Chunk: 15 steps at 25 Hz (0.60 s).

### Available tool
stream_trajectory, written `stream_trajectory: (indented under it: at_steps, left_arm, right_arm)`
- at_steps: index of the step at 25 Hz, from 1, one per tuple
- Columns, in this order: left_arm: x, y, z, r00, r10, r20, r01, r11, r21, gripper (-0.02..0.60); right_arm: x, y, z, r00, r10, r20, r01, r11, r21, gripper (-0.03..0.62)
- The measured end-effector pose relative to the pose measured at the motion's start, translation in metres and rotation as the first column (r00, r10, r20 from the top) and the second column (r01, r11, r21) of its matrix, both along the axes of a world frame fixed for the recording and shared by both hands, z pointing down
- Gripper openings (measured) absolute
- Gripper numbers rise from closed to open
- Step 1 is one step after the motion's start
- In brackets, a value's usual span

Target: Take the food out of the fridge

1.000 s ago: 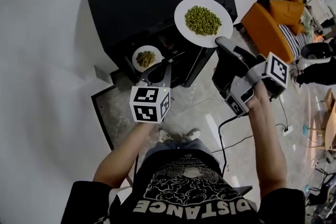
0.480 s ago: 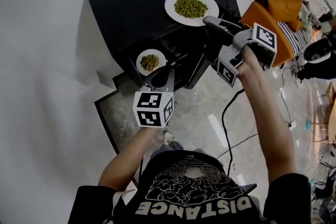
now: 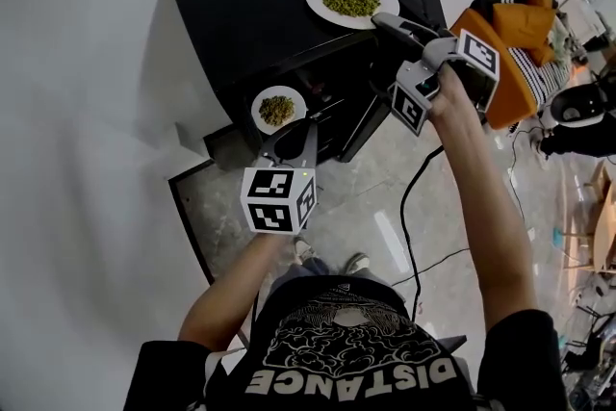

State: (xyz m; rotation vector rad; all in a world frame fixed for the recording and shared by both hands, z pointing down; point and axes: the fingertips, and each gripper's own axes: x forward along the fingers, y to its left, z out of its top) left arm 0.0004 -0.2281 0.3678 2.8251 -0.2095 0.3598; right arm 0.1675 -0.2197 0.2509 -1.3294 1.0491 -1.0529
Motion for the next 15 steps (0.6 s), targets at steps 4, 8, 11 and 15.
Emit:
stream_trajectory:
  at_steps: [4,8,11,15]
  left_arm:
    - [0.004,-0.011,0.005,1.000,-0.020,-0.009,0.019,1.000,-0.007,0.002]
    - [0.007,-0.034,-0.007,0.999,-0.035,-0.009,0.035,0.999,-0.005,0.002]
    - [0.007,-0.045,-0.013,0.998,-0.056,-0.010,0.056,0.998,0.000,0.002]
    - [0.000,-0.036,-0.013,0.995,-0.101,-0.010,0.101,0.995,0.011,0.002]
  right_arm:
    - [0.008,-0.002,0.002,1.000,-0.003,-0.022,0.004,0.999,0.048,0.054]
    - [0.008,-0.007,-0.006,0.998,0.002,-0.058,0.003,0.997,0.073,0.064]
    - [-0.004,-0.004,-0.011,0.985,-0.008,-0.175,0.019,0.998,0.060,0.063]
    - [-0.038,0.017,-0.001,0.899,-0.069,-0.433,0.056,0.998,-0.042,0.063]
